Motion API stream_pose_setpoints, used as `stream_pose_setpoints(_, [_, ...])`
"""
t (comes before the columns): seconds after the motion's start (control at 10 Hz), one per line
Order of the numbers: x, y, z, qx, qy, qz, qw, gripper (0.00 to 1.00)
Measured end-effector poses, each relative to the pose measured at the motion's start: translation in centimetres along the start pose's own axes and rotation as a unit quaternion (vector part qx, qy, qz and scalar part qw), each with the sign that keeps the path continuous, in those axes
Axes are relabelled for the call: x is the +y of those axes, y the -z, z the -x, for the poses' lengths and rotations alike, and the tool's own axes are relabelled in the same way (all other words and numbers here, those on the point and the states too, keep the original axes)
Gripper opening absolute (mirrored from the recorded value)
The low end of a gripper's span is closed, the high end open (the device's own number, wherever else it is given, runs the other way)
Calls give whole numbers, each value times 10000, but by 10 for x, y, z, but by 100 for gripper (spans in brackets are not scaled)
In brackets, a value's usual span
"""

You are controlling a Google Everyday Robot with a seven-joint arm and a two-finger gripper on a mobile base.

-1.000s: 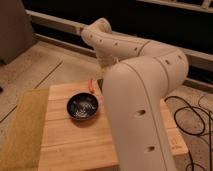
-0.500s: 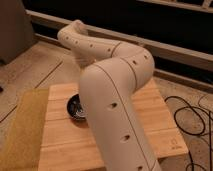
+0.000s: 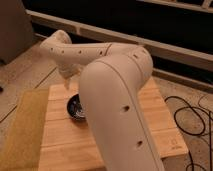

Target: Move the arm in a circular motion

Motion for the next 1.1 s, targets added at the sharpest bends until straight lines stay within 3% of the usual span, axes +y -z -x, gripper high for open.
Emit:
stream_pose_setpoints(0.3, [31,2,-37,-195,40,37,9998,65])
stream_pose_setpoints(0.6, [31,-1,-72,-174,-195,-9,9997,65])
stream_pose_setpoints(0.9, [-6,-4,-119,120,-757,-320,9965,65])
stream_pose_setpoints(1.1, [-46,-1,-140,320,-1250,-491,9904,65])
